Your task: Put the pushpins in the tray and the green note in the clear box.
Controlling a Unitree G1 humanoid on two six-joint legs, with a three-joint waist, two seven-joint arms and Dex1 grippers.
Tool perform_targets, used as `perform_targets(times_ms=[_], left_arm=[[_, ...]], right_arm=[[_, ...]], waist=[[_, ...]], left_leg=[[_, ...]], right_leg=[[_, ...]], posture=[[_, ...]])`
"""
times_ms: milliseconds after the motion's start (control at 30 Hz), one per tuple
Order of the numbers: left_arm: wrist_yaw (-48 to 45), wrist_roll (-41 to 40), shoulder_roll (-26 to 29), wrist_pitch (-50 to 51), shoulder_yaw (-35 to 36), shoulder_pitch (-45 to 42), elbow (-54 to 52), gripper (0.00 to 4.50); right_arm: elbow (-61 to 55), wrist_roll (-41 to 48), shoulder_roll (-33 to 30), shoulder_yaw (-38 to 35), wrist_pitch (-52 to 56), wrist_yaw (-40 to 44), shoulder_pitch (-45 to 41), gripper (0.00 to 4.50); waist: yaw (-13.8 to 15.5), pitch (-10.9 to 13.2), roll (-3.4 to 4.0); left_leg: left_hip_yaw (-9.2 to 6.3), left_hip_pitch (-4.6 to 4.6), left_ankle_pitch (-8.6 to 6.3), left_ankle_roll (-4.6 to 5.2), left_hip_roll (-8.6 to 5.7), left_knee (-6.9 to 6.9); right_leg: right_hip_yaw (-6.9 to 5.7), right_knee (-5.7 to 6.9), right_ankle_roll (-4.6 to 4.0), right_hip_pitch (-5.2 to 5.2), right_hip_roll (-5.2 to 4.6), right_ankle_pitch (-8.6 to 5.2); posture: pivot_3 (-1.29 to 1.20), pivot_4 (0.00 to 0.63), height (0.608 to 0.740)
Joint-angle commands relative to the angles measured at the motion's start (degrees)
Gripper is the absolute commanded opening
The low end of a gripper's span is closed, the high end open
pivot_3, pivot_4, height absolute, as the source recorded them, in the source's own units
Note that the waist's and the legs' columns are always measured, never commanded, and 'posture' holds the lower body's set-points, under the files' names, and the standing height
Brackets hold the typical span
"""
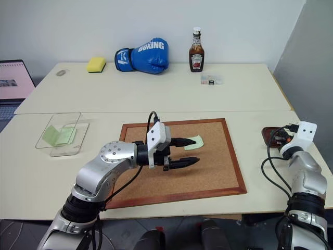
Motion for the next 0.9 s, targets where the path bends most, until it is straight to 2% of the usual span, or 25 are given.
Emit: perform_targets(times_ms=[33, 233, 900], left_arm=[[-0.2, -0.9, 0.3, -0.3, 0.2, -1.1, -1.7, 3.04], [0.0, -0.6, 1.0, -0.4, 0.3, -1.0, -1.6, 3.04], [-0.3, -0.2, 1.5, -1.2, 0.2, -1.7, 0.2, 3.04]], right_arm=[[0.8, -0.4, -0.5, 0.1, -3.9, -0.3, -1.7, 0.0], [3.6, -5.2, -0.4, 3.0, -8.2, -3.3, 0.0, 0.0], [2.2, -4.3, -0.2, 3.1, -8.7, -5.2, 1.2, 0.0]], waist=[[0.0, 0.0, 0.0], [0.0, 0.0, 0.0], [0.1, 0.0, 0.0]], left_leg=[[0.0, 0.0, 0.0, 0.0, 0.0, 0.0], [0.0, 0.0, 0.0, 0.0, 0.0, -0.01], [-0.02, 0.02, 0.0, 0.0, 0.0, 0.01]], right_leg=[[0.0, 0.0, 0.0, 0.0, 0.0, 0.0], [0.0, 0.0, 0.0, 0.0, 0.0, 0.0], [-0.01, 0.0, 0.0, 0.04, 0.0, 0.0]], posture=[[0.0, 0.15, 0.74], [0.0, 0.15, 0.74], [0.0, 0.15, 0.74]])
